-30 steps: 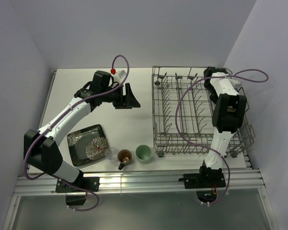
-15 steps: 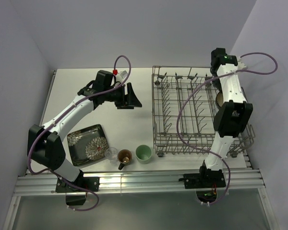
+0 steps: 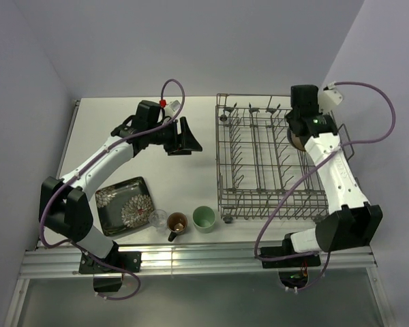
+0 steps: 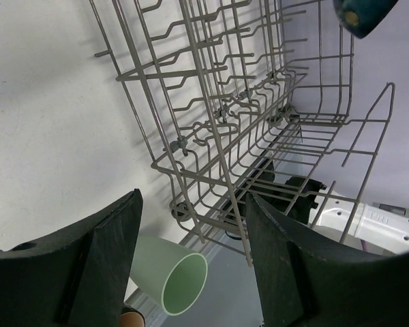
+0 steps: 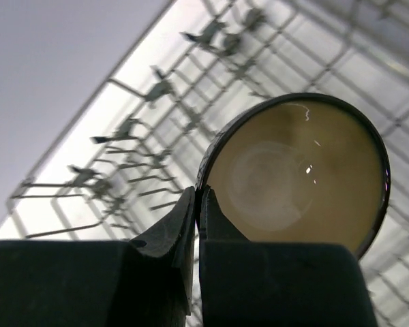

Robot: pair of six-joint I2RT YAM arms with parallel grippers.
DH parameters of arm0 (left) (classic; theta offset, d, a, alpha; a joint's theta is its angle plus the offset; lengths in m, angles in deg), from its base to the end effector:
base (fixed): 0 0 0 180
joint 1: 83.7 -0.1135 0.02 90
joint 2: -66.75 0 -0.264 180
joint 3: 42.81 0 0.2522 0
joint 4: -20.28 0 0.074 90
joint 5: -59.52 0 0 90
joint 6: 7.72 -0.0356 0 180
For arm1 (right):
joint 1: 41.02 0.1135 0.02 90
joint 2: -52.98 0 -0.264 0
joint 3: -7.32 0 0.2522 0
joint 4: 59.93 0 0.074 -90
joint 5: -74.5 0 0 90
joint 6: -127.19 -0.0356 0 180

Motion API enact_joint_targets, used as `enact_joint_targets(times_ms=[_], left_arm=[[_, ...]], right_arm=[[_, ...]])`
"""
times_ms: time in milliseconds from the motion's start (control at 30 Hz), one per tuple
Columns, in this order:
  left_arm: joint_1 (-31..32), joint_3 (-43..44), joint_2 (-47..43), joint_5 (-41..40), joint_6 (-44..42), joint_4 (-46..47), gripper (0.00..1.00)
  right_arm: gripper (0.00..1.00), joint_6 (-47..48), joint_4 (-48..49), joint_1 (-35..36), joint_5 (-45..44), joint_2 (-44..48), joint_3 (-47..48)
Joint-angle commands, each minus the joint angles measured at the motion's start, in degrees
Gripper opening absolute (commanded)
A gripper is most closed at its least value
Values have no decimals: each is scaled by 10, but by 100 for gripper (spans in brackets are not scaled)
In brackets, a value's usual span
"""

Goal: Load the mixed dishes into the dish rack

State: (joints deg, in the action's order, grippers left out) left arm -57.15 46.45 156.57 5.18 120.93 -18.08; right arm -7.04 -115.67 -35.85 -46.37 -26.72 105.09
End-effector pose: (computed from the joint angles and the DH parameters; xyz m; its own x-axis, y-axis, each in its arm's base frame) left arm 0.3051 -0.1756 0.3104 -0.9191 -0.1080 -0.3789 0.2495 0.5847 -0.7720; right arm 0.2958 0.0084 0.3876 -0.2079 0.5824 -0.7859 0.6590 0.6772 0.3275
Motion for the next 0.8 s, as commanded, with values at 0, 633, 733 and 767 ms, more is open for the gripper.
enact_joint_targets(times_ms=[0, 633, 733, 767], left_arm=[[-2, 17, 3, -10, 12, 14, 67], [-7, 64, 69, -28, -12, -32, 66], [-9, 61, 69, -29, -19, -36, 66], [-9, 60, 69, -31, -22, -38, 66]], right_arm=[[0, -44, 219, 22, -22, 50, -58], [0, 0, 924, 61, -4, 117, -406], [0, -9, 1011, 60, -16, 94, -434], [0, -8, 1068, 59, -17, 87, -444]])
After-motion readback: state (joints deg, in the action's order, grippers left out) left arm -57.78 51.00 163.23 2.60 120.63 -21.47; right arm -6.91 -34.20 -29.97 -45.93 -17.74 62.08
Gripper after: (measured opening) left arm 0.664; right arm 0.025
